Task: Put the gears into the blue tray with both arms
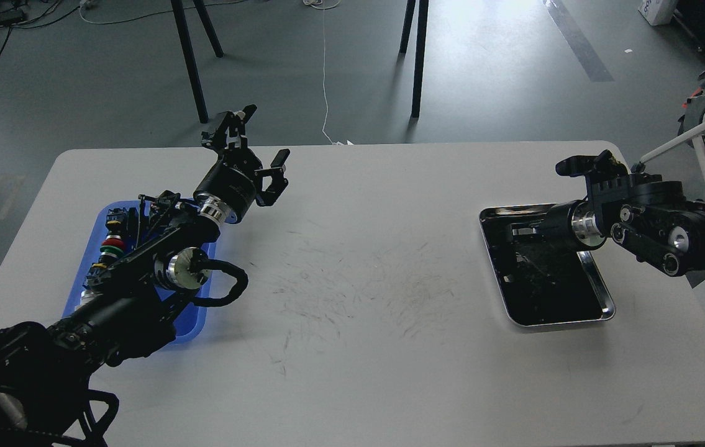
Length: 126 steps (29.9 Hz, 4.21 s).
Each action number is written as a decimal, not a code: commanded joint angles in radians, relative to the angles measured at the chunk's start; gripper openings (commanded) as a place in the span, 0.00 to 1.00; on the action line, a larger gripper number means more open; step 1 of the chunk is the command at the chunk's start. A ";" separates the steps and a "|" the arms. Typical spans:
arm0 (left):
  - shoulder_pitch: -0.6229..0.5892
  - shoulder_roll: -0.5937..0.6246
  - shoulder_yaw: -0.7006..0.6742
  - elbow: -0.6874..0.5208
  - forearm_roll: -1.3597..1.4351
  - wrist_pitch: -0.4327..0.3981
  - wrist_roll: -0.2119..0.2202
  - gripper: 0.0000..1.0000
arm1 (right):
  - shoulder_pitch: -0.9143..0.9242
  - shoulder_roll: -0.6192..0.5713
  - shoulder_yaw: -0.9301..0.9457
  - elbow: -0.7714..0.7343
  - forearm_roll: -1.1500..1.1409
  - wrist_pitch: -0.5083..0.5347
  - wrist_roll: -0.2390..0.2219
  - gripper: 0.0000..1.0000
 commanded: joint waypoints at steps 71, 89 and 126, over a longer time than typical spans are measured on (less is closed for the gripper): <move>0.002 -0.002 0.002 0.001 0.017 0.003 0.000 0.98 | -0.013 0.117 0.162 0.045 0.499 0.023 0.021 0.18; 0.002 0.000 0.000 0.001 0.017 0.003 0.000 0.98 | -0.027 0.269 0.144 0.062 0.539 0.023 0.021 0.18; 0.011 0.001 0.000 0.001 0.015 0.002 0.000 0.98 | 0.001 0.335 -0.023 0.065 0.470 0.023 0.021 0.19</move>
